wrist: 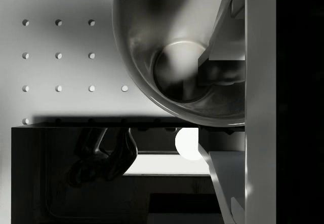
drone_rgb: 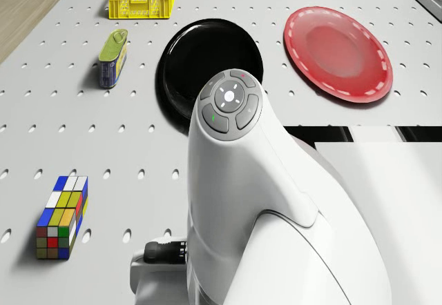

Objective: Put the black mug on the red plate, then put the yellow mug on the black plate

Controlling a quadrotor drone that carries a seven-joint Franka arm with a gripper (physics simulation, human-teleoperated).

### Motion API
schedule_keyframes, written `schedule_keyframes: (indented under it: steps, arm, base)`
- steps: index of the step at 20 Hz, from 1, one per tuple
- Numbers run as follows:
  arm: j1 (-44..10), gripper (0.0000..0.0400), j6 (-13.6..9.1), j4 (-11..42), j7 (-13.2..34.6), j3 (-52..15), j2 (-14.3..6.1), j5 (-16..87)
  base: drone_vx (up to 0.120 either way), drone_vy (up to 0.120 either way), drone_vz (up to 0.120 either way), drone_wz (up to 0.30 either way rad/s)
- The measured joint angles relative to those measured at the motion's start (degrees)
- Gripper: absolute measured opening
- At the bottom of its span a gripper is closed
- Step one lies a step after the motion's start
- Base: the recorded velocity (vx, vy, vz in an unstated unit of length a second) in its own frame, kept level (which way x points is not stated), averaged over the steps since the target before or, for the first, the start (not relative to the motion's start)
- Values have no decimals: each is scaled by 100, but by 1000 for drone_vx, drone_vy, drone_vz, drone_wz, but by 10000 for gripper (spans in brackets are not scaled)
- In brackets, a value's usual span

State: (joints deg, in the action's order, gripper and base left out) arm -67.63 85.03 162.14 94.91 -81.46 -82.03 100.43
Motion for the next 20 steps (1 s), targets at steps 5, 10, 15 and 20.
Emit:
schedule_keyframes:
  steps: [5,10,15,20]
  arm:
    - [-15,110,80,-2,14,-23,-91,-50]
    - [-29,110,158,-5,26,-37,-176,-89]
    - [-41,110,231,-7,37,-47,-256,-122]
    - [-52,110,300,-9,46,-55,-330,-153]
  base:
    - [120,-120,56,0]
    - [120,-120,0,0]
    - [120,-120,0,0]
    - [120,-120,0,0]
